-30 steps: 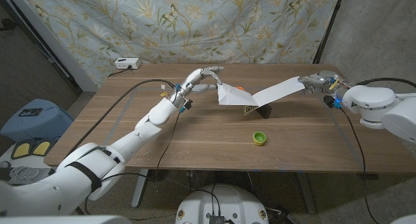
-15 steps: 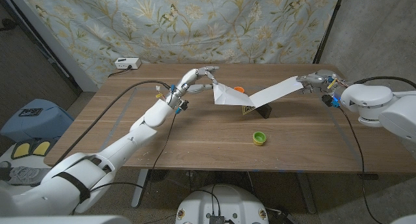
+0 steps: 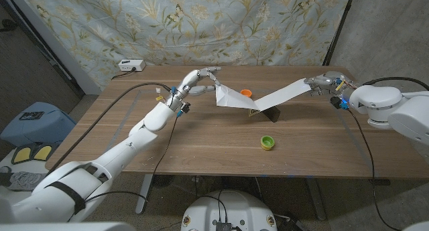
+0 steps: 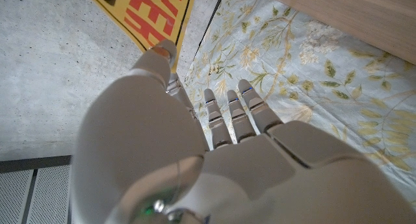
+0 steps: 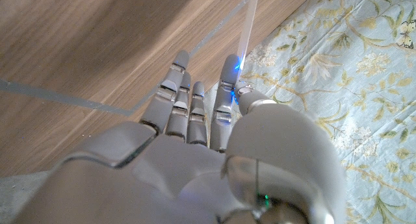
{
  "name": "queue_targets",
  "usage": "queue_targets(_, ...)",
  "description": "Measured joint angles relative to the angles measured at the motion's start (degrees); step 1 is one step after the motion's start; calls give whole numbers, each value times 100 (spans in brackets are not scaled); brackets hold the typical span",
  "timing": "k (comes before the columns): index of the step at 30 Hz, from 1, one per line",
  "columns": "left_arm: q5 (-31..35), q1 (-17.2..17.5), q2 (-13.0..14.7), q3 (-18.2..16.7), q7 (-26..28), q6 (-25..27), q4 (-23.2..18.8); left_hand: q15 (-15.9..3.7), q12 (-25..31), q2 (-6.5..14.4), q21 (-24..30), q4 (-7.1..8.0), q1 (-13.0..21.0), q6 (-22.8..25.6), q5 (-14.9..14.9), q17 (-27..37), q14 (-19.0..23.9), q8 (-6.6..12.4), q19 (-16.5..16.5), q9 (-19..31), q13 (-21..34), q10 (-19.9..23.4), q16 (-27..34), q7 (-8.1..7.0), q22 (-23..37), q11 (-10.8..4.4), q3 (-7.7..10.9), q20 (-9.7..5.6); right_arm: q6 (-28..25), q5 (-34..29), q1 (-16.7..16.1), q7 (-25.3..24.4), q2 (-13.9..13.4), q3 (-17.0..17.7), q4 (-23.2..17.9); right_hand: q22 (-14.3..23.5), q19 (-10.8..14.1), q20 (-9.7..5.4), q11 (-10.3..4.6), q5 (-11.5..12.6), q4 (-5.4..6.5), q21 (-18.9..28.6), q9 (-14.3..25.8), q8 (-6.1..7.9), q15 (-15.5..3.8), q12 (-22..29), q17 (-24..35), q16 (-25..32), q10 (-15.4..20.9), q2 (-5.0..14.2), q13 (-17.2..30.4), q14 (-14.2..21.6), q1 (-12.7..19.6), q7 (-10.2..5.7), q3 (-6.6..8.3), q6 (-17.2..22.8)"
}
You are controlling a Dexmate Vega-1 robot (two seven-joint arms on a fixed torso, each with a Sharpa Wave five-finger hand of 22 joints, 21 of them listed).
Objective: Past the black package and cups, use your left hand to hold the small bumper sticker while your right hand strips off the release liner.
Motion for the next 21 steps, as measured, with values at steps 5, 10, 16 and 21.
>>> queue_targets(5,1,33,65,-30,23,30,-69,0,0,0,0,0,0,-1,0,0,0,0,0,2,0,0,0,0,0,0,0,0,-12,20,23,-21,-18,-28,3,0,0,0,0,0,0,0,0,0,-32,0,0,0,0,0,0,31,0,0,0,0)
queue_targets(10,1,90,143,-73,59,92,-176,0,0,0,0,0,0,-1,0,0,0,0,0,6,0,0,0,-1,0,0,0,0,-24,42,42,-37,-41,-56,10,0,0,0,0,0,0,0,-26,0,-32,0,-1,0,0,0,0,32,0,0,0,1)
queue_targets(16,1,173,234,-122,110,165,-323,0,0,0,0,0,0,-2,0,0,0,0,0,6,0,0,0,-2,0,0,0,0,-27,50,83,-38,-72,-116,29,0,0,0,0,0,0,0,-14,0,-31,0,-1,-17,0,0,0,32,0,0,0,1)
queue_targets(21,19,261,320,-169,171,239,-480,0,0,0,0,0,0,-10,0,0,0,0,0,6,0,0,0,-9,0,0,0,0,-25,51,119,-37,-99,-170,46,0,0,0,0,0,0,0,-28,0,-32,0,-1,-22,0,0,0,31,0,0,0,1)
